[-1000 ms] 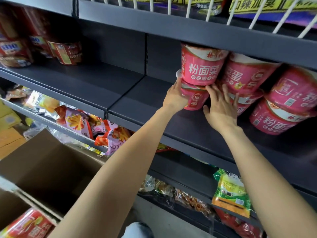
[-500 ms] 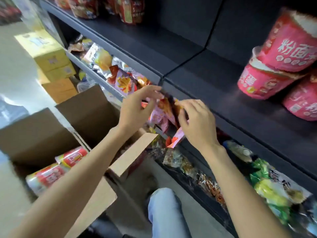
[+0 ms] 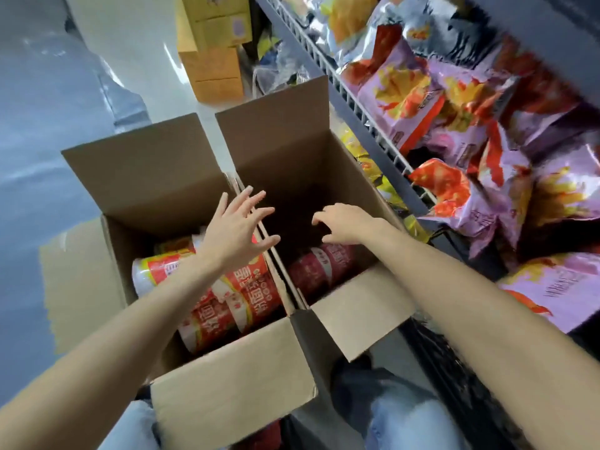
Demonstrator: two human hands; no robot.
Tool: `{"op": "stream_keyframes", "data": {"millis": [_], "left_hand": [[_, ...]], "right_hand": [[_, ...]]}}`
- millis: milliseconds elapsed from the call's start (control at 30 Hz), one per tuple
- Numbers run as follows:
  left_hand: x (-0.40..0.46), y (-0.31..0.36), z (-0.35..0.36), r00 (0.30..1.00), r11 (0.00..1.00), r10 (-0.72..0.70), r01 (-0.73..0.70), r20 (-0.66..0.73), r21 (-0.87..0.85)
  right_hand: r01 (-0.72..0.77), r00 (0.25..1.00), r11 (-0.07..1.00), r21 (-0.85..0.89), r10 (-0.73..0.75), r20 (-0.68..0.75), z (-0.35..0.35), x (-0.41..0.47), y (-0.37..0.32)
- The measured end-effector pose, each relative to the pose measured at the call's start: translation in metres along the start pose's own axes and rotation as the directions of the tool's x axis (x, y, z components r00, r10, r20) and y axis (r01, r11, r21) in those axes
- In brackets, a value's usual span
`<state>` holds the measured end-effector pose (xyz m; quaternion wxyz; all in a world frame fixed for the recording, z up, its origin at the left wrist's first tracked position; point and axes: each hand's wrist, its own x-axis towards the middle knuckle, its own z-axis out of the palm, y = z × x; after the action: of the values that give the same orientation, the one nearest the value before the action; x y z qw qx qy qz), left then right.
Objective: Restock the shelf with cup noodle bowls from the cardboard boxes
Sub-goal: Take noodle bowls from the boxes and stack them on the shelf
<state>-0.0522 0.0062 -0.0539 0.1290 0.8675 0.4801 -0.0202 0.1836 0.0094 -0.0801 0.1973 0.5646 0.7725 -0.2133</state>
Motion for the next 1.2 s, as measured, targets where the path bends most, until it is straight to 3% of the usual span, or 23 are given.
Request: {"op": "stream_keyframes", "data": {"millis": [133, 300, 433, 567, 700, 900, 1000, 1100, 1200], "left_hand": [[0.02, -0.025, 0.02, 0.995, 0.994, 0.022, -0.032, 0.094, 0.106], [0.019, -0.045, 0.044, 0.995, 0.992, 0.091, -0.094, 0.038, 0.079], [0.021, -0.048, 0.05, 0.994, 0.993, 0.113, -0.112, -0.001, 0.048], [0.02, -0.049, 0.056, 0.994, 0.994, 0.105, -0.105, -0.031, -0.001], [0.019, -0.048, 0.057, 0.993, 0.994, 0.105, -0.106, -0.055, -0.015], [0.02, -0.048, 0.054, 0.994, 0.995, 0.101, -0.102, -0.038, -0.001], [0.02, -0.047, 0.053, 0.994, 0.994, 0.105, -0.105, -0.035, 0.015], [0.02, -0.046, 0.053, 0.995, 0.996, 0.094, -0.093, -0.031, 0.013], [0.021, -0.045, 0.053, 0.996, 0.996, 0.087, -0.087, -0.018, 0.029]], "right_hand": [[-0.042, 0.984, 0.998, 0.038, 0.034, 0.176, 0.047, 0.074, 0.016], [-0.374, 0.923, 0.864, 0.336, 0.313, 0.224, 0.126, 0.122, 0.026], [-0.551, 0.817, 0.792, 0.262, 0.45, 0.36, 0.18, 0.13, 0.032], [-0.625, 0.77, 0.724, 0.291, 0.51, 0.383, 0.202, 0.136, 0.028], [-0.522, 0.831, 0.842, 0.136, 0.467, 0.301, 0.205, 0.141, 0.033], [-0.211, 0.924, 0.977, -0.018, 0.205, 0.322, 0.202, 0.16, 0.046], [-0.234, 0.887, 0.972, 0.032, 0.199, 0.416, 0.206, 0.163, 0.045], [-0.236, 0.865, 0.971, -0.029, 0.224, 0.448, 0.202, 0.167, 0.034], [-0.246, 0.887, 0.962, -0.118, 0.273, 0.373, 0.188, 0.166, 0.017]]}}
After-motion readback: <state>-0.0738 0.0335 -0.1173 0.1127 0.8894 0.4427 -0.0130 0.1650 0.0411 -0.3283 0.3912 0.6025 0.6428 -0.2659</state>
